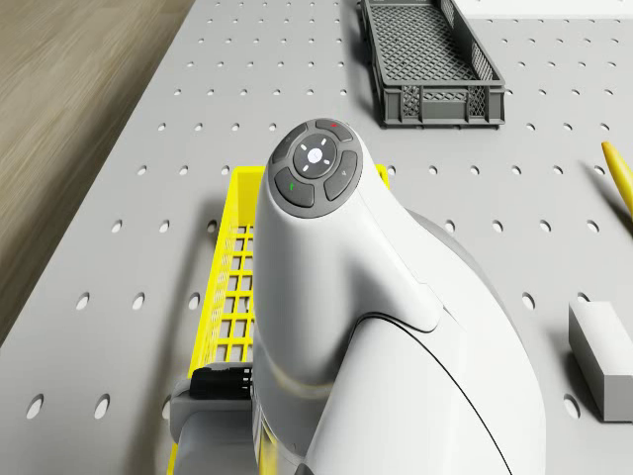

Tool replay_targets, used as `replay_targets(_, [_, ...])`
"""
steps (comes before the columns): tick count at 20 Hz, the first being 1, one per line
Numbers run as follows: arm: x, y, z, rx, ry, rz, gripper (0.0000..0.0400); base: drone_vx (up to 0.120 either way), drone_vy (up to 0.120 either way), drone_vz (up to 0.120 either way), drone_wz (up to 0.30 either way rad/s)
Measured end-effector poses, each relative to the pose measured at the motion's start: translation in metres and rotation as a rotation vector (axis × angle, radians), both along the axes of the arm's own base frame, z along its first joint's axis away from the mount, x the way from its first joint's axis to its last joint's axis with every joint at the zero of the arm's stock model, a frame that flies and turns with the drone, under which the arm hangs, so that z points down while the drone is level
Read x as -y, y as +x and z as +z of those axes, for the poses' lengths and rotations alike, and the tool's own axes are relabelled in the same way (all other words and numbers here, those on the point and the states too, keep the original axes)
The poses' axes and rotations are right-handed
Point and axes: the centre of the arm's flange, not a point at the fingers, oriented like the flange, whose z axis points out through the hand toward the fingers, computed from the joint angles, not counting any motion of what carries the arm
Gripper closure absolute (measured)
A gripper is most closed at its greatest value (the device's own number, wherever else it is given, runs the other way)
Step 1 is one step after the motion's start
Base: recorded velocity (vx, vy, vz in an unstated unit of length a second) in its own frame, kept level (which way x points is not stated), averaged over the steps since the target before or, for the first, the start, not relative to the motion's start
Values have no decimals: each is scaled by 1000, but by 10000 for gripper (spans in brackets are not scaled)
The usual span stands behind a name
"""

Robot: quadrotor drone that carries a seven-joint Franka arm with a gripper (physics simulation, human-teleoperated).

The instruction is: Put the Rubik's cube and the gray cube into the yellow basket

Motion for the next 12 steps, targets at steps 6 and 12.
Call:
replay_targets(6, [0, 0, 15, 0, 0, 0, 75, 0, 0, 0, 0])
replay_targets(12, [0, 0, 34, 0, 0, 0, 75, 0, 0, 0, 0])
